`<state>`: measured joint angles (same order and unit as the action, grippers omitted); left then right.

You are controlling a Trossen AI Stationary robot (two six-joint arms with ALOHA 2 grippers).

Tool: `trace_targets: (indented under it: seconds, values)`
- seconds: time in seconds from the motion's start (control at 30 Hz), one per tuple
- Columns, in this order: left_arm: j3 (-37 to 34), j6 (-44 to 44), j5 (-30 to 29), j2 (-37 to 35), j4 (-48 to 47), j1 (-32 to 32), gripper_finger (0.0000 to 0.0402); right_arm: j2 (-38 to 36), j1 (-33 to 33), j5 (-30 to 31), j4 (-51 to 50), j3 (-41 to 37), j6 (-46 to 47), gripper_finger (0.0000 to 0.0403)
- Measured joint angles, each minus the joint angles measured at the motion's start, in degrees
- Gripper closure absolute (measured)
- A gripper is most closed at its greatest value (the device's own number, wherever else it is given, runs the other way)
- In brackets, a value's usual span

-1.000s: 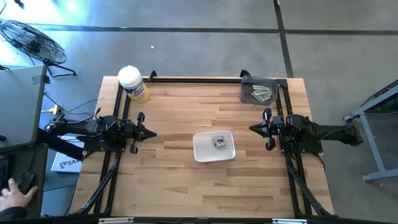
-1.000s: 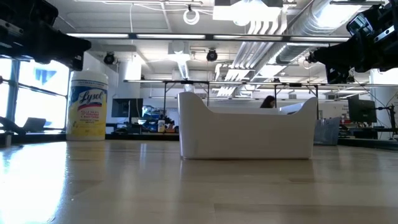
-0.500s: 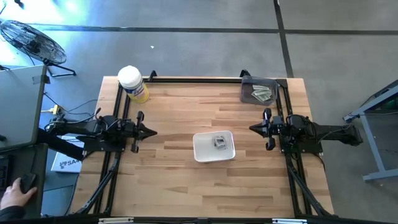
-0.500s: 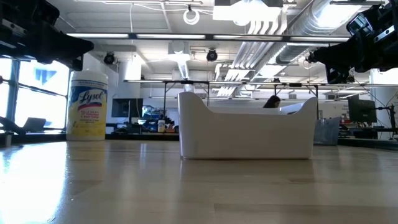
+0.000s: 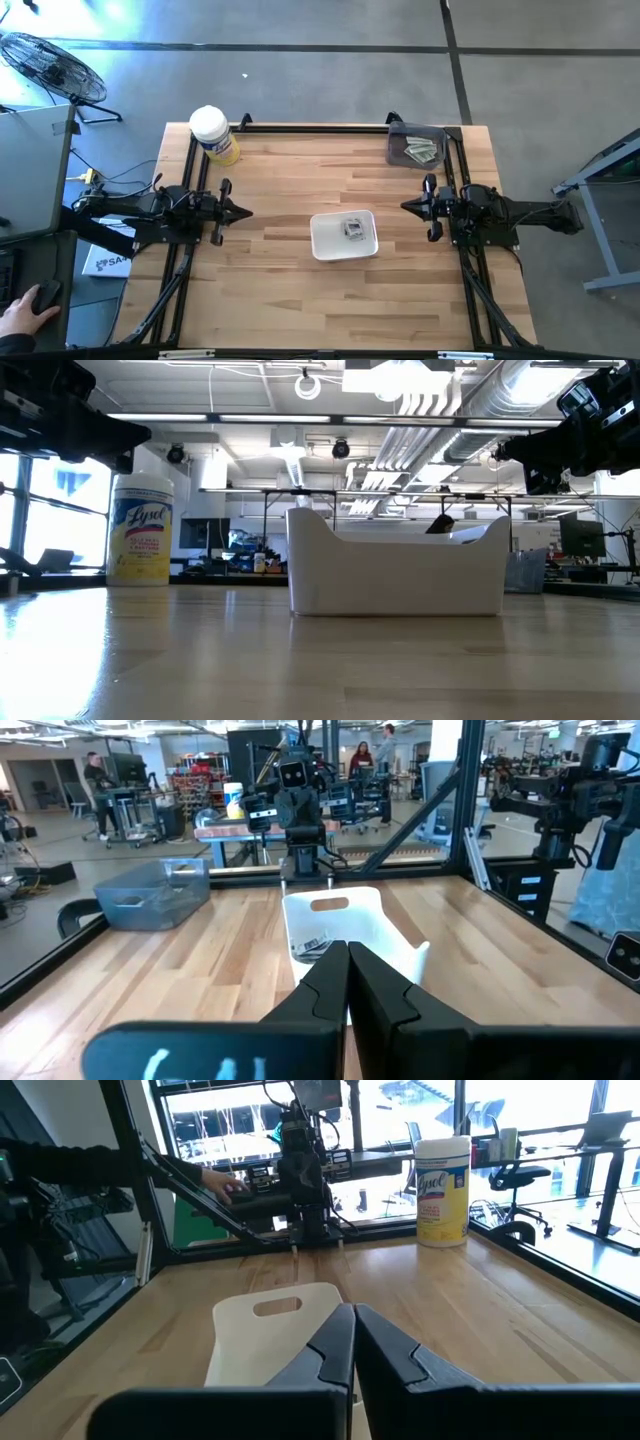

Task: Pick & Place First Aid Supplies
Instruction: Return to Home Position

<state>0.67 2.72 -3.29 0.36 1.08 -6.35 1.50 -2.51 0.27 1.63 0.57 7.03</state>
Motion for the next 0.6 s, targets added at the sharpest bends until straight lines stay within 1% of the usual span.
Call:
trace_targets:
  seconds: [0.6]
  values:
    - [0.0,0.0,-0.35,0.0,0.07,0.02,0.0401,0.0,0.0,-0.02,0.03,0.01,0.0,0.0401]
